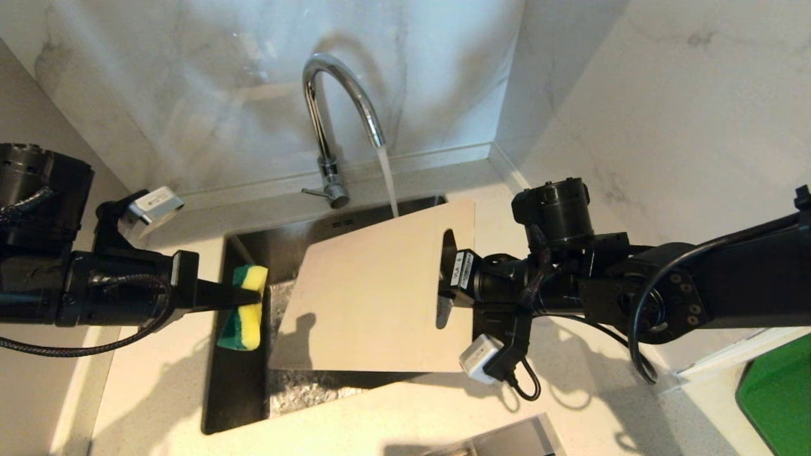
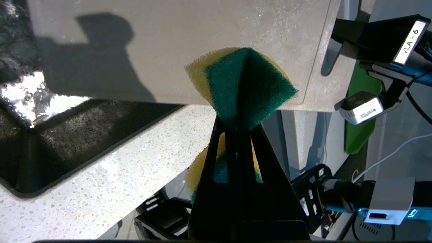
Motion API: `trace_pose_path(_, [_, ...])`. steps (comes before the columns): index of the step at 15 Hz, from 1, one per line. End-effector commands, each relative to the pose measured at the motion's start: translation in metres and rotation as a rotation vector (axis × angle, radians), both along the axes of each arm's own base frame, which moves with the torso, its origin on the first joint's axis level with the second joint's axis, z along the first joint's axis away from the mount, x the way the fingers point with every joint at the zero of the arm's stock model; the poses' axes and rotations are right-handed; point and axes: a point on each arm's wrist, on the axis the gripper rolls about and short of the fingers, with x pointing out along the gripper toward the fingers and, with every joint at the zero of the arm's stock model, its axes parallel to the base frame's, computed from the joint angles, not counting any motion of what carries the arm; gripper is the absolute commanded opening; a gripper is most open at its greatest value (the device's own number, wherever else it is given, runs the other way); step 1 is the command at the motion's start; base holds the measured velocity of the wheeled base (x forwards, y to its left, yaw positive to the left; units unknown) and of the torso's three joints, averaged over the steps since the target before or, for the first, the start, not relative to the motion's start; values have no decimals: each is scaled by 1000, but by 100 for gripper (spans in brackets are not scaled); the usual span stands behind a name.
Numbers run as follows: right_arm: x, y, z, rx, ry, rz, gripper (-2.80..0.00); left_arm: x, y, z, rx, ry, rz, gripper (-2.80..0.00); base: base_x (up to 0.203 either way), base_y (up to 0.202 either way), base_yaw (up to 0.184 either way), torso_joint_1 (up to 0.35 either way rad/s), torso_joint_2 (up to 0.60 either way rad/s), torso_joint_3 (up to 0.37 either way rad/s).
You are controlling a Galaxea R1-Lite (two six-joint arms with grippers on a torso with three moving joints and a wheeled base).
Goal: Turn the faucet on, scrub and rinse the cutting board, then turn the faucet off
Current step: Scrub the cutting board underwater
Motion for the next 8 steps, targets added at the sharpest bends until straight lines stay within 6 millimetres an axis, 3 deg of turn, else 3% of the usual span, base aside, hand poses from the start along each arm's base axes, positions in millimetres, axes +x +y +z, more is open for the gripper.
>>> trace_pose_path(1, [-11,8,3,-3,-14,43,-280,-1,-1,0,-4,2,-3,-280,0,0,0,0,0,0])
trace_pose_path(5, [-18,19,3,-4,-15,78,-280,0,-1,-1,-5,11,-6,-280,0,0,0,0,0,0])
trace_pose_path(8, [-28,33,3,4,-4,119,-280,-1,-20,-2,-46,45,-39,-280,0,0,0,0,0,0])
